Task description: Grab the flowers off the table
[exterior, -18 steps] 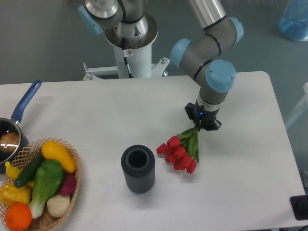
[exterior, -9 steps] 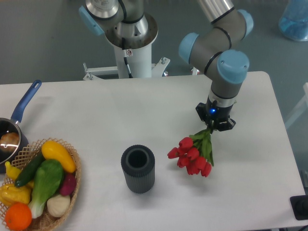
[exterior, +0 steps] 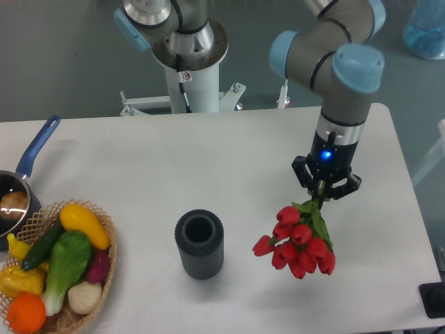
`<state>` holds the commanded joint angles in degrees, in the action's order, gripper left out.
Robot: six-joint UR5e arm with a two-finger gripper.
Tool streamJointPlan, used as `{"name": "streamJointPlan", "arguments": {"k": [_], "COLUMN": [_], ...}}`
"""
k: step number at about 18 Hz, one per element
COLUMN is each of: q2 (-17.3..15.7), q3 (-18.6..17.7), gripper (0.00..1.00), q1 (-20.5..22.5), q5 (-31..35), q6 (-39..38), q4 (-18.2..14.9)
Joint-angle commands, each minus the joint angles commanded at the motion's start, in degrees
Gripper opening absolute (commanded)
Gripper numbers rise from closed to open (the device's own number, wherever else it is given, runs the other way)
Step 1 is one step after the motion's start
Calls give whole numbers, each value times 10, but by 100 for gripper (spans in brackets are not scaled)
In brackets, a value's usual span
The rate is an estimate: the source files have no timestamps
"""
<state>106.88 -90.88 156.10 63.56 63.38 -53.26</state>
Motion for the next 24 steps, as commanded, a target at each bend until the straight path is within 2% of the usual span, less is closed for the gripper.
{"name": "streamJointPlan", "arguments": {"k": [5, 8, 24], "q2": [-24, -33, -33], "q3": [4, -2, 2], "gripper": [19, 19, 19], "q1": [-30, -31, -30], "q5": [-27, -29, -29], "q6": [-24, -29, -40], "q4": [0, 0, 1]}}
